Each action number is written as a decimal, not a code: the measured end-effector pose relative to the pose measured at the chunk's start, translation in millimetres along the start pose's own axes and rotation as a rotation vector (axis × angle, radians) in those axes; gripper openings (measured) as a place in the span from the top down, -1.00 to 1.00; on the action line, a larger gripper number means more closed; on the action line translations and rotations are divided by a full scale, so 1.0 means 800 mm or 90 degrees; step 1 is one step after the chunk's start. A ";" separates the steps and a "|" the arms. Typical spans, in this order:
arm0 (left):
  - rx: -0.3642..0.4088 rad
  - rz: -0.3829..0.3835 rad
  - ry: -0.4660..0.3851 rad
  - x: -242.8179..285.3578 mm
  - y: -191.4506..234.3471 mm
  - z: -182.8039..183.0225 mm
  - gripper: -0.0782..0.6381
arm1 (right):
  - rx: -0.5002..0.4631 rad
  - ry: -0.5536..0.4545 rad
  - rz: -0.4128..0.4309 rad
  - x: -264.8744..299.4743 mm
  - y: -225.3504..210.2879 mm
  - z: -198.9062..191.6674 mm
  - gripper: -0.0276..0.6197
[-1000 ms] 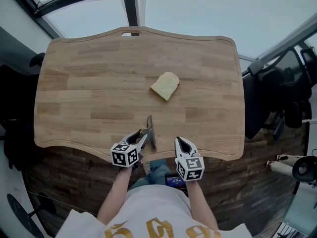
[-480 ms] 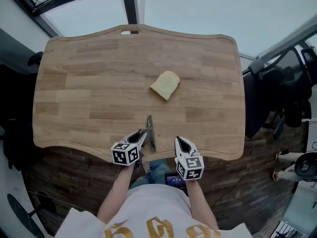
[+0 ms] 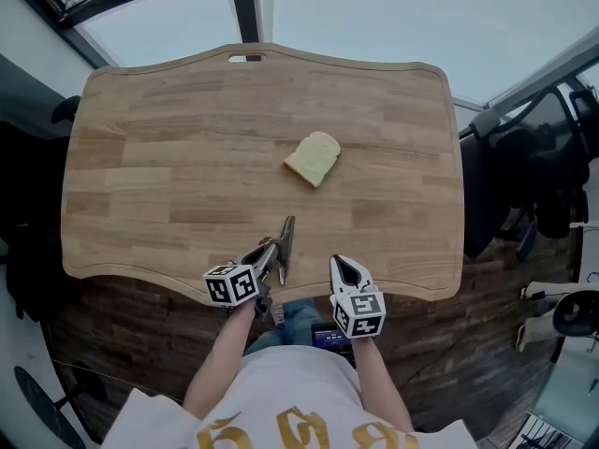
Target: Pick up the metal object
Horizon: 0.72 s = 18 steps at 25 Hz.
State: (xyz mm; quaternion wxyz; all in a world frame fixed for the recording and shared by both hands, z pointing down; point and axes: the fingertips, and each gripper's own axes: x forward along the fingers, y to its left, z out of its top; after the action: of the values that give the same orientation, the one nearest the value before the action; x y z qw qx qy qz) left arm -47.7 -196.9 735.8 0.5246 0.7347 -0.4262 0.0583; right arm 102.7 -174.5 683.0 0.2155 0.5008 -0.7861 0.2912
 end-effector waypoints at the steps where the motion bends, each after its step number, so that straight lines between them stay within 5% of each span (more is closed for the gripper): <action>1: -0.005 -0.003 0.001 0.000 0.000 0.000 0.66 | 0.000 0.000 0.001 0.000 0.001 0.001 0.88; 18: -0.031 -0.011 -0.019 -0.008 -0.006 0.006 0.67 | -0.002 -0.035 -0.006 -0.018 -0.003 0.020 0.88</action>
State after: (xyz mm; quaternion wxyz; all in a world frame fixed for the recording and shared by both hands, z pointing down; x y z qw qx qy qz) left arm -50.1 -197.0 726.4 0.5364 0.7260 -0.4291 0.0322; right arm 109.6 -176.7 662.8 0.1959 0.5117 -0.7899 0.2754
